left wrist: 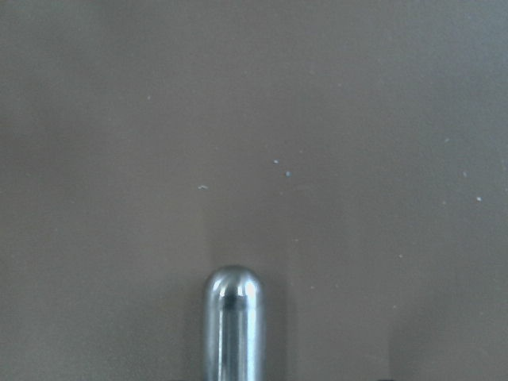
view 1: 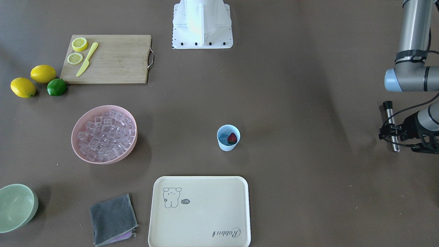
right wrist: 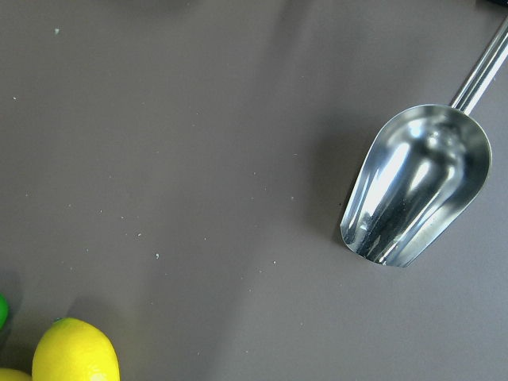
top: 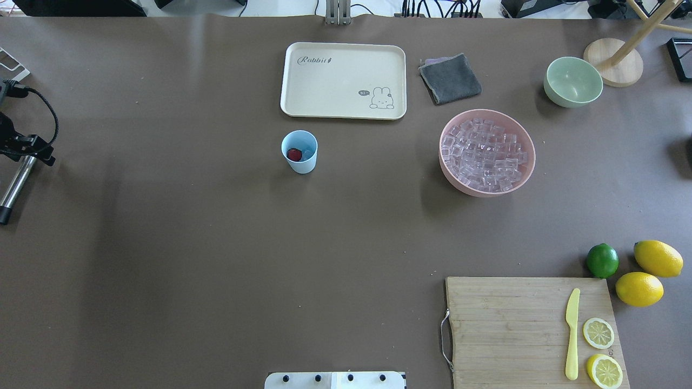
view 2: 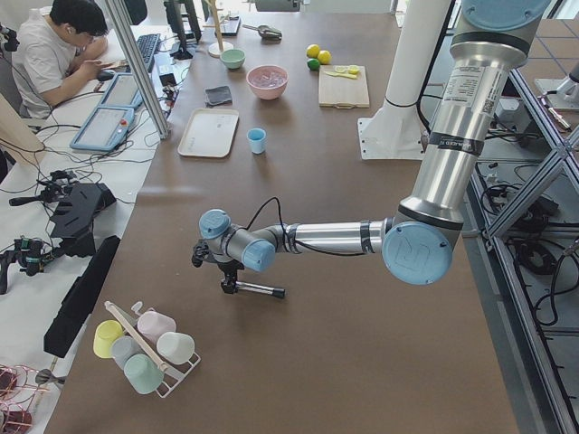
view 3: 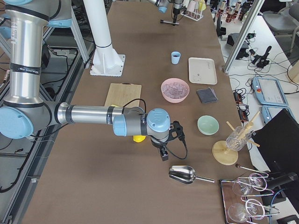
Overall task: Mash ice and strawberries in cup
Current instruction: 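Lower the left gripper and grasp the silver rod upright, then lift the rod with the left gripper and carry it over the cup, then lower the rod end into the cup with the left gripper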
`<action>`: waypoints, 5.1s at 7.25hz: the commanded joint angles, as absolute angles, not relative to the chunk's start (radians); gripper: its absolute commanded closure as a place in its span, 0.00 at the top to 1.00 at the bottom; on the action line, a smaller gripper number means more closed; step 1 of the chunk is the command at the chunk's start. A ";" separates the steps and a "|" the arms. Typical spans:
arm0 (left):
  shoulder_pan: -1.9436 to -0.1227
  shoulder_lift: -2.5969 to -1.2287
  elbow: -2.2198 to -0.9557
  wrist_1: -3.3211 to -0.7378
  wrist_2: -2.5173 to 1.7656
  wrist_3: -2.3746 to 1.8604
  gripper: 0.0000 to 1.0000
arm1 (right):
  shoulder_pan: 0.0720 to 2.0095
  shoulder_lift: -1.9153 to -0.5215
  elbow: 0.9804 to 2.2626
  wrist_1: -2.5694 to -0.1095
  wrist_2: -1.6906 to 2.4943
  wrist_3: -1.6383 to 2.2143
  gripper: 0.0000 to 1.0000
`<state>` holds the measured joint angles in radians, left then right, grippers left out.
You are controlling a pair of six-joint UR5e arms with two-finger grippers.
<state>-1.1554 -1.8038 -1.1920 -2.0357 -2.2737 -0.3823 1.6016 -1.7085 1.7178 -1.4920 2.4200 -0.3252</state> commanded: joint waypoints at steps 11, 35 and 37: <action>-1.166 -1.793 -1.190 -2.029 -2.273 -0.353 0.32 | 1.600 -1.710 1.747 -1.491 2.405 -0.279 0.99; -0.646 -2.134 -1.654 -2.451 -1.318 -1.091 0.00 | 1.575 -1.647 1.773 -1.543 2.289 -0.207 0.99; -0.586 -2.137 -1.661 -2.457 -1.177 -1.089 0.00 | 1.575 -1.651 1.773 -1.543 2.290 -0.206 0.99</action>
